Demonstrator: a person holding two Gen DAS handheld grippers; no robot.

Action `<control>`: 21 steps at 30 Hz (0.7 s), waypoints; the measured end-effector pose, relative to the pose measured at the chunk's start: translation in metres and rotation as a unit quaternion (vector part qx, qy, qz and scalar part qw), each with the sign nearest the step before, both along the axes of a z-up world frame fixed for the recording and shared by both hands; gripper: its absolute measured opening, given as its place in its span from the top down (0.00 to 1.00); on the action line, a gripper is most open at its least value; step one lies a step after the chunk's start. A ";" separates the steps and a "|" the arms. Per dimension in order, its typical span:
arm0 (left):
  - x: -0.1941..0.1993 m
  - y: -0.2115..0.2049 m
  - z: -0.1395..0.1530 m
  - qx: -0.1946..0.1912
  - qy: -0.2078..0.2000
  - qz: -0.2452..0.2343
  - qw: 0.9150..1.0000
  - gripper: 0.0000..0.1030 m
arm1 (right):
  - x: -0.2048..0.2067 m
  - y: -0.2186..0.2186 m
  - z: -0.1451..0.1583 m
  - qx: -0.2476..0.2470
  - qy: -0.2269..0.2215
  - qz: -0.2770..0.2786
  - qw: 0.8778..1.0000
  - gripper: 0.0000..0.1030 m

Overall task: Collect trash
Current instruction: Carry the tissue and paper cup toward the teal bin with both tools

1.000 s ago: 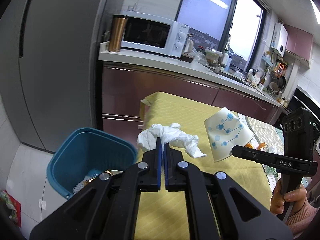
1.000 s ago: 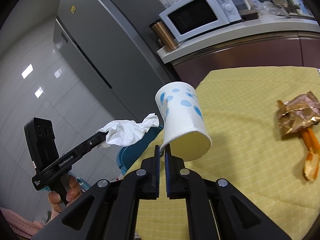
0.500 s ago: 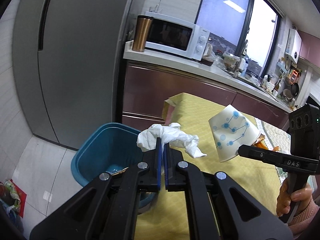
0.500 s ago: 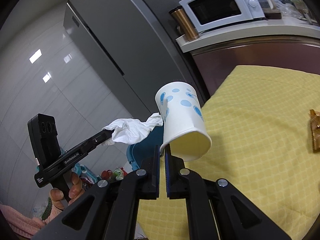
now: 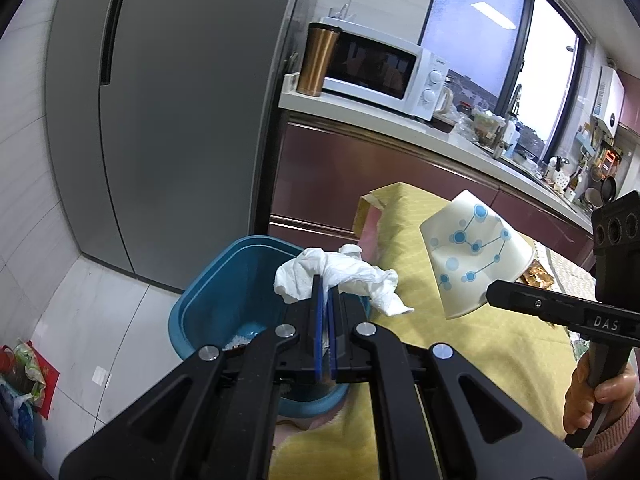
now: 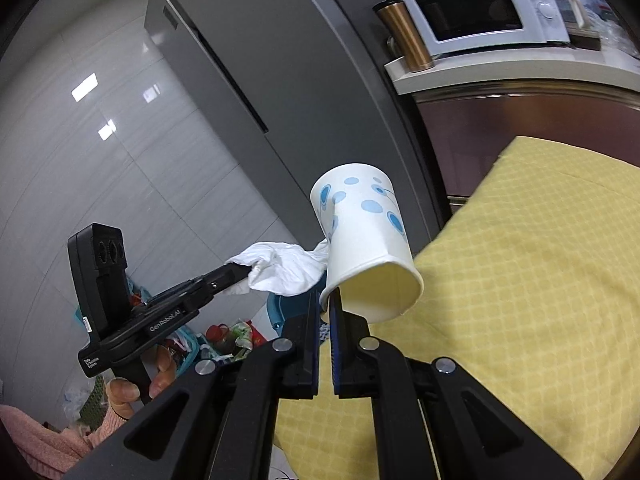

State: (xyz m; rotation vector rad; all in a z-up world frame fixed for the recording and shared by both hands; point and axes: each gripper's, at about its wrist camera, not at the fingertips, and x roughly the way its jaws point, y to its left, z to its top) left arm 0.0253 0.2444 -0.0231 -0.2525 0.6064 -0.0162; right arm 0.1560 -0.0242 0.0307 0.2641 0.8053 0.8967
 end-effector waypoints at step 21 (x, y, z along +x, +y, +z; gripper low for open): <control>0.024 0.023 -0.030 -0.010 0.033 0.033 0.999 0.98 | 0.026 0.060 -0.011 -0.039 0.016 0.049 0.998 0.96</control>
